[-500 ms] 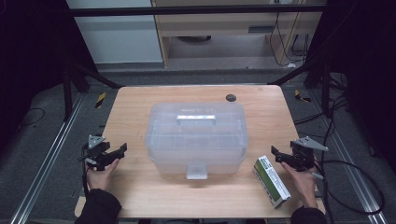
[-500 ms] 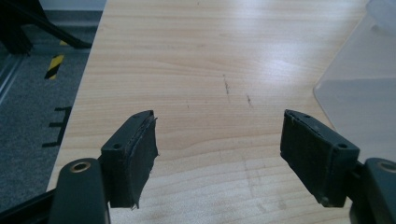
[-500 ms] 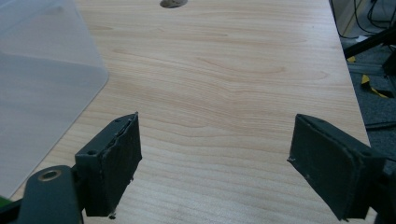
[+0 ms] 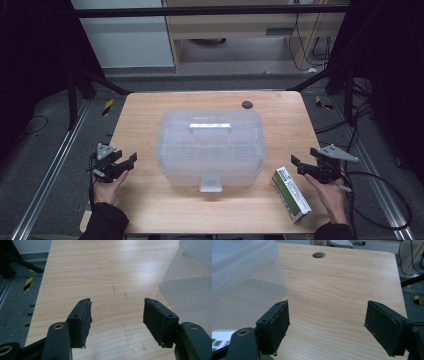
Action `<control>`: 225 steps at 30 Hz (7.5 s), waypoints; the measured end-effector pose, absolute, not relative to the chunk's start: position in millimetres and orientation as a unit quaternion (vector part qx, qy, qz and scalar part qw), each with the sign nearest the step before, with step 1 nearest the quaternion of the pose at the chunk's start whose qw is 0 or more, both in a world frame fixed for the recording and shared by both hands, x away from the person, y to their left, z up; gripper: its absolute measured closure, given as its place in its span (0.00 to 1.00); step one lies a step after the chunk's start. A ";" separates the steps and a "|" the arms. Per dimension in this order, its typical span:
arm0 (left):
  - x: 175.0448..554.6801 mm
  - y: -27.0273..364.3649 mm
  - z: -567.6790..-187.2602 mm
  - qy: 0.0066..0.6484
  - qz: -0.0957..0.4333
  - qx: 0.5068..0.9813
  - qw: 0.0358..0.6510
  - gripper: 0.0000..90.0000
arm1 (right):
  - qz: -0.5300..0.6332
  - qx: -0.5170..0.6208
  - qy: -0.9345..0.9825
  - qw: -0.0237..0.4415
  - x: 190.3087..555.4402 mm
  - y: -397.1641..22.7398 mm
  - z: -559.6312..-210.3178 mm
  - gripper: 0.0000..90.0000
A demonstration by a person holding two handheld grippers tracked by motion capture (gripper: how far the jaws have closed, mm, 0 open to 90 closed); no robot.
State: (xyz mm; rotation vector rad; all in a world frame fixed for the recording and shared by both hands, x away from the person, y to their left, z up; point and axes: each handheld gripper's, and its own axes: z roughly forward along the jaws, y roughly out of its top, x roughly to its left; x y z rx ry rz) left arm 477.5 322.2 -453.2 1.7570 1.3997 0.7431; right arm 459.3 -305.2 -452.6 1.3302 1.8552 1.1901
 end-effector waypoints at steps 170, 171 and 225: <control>526.2 133.1 -288.8 0.086 0.224 0.928 0.286 0.53 | 0.431 0.411 0.769 0.231 454.5 -279.3 -429.9 0.47; 526.2 133.1 -288.8 0.086 0.224 0.928 0.286 0.54 | 0.431 0.411 0.769 0.231 454.5 -279.3 -429.9 0.47; 531.7 99.7 -293.9 0.048 0.253 0.953 0.162 0.81 | 0.420 0.410 0.782 0.209 452.6 -274.0 -421.7 0.61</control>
